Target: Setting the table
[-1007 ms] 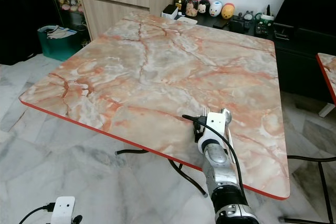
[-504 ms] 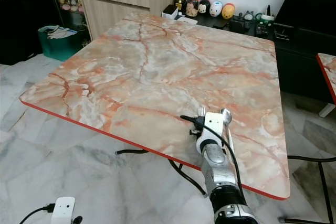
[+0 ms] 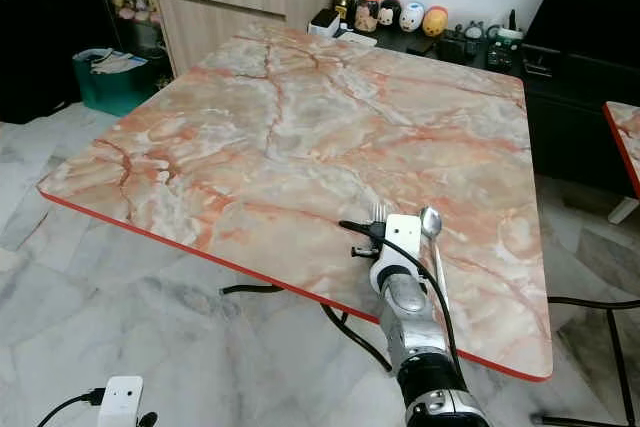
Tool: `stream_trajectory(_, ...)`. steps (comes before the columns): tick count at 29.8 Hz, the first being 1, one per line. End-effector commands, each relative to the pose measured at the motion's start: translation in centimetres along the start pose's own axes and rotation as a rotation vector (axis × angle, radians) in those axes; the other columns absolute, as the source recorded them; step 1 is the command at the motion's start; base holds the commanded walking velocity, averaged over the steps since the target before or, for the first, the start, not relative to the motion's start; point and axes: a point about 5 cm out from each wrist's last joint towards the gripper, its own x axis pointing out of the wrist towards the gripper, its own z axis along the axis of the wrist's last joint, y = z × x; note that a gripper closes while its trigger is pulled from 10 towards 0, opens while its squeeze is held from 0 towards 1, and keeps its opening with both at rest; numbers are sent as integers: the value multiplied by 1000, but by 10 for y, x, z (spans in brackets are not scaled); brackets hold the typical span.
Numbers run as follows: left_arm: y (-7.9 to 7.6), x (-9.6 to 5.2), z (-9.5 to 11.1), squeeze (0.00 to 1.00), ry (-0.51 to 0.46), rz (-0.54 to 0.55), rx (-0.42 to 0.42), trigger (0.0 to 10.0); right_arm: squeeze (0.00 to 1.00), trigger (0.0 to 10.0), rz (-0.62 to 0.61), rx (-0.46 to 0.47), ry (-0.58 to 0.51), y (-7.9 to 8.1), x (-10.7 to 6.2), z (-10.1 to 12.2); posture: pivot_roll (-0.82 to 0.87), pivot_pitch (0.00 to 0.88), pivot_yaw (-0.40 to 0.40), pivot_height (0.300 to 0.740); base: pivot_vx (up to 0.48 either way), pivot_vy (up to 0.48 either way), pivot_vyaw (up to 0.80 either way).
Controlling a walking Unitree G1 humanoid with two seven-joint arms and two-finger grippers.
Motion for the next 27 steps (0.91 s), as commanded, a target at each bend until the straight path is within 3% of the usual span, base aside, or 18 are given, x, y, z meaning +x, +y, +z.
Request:
stream_trajectory(1, -2, -1, -4, 0, 23, -6, 7, 10000, 0, 0, 25, -5, -1, 4, -1, -1, 57, 0, -67, 740, 0, 0, 0)
stream_trajectory(10, -2, -1, -7, 0, 30, -7, 9, 10000, 0, 0, 50, -34, -55, 8, -2, 6, 54, 0, -73, 740, 0, 0, 0)
stream_trajectory(16, -2, -2, -9, 0, 35, -6, 14, 10000, 0, 0, 57, -42, -186, 9, -4, 24, 57, 0, -72, 740, 0, 0, 0)
stream_trajectory(17, -2, -2, -9, 0, 36, -5, 17, 10000, 0, 10000, 54, -46, -245, 10, -6, 33, 53, 0, -71, 740, 0, 0, 0)
stream_trajectory(18, -1, -2, -10, 0, 38, -5, 19, 10000, 0, 10000, 44, -49, -313, 10, -10, 44, 53, 0, -71, 740, 0, 0, 0)
stream_trajectory(22, -1, -2, -10, 0, 40, -5, 21, 10000, 0, 10000, 27, -97, -385, 9, -14, 53, 50, 0, -70, 740, 0, 0, 0)
stream_trajectory(24, 0, -3, -11, 0, 42, -1, 22, 10000, 0, 10000, -18, -119, -508, 8, -27, 68, 48, 0, -72, 740, 0, 0, 0)
stream_trajectory(27, 0, -3, -13, 0, 46, 0, 24, 10000, 0, 10000, 5, -168, -570, 13, -35, 74, 38, 0, -69, 740, 0, 0, 0)
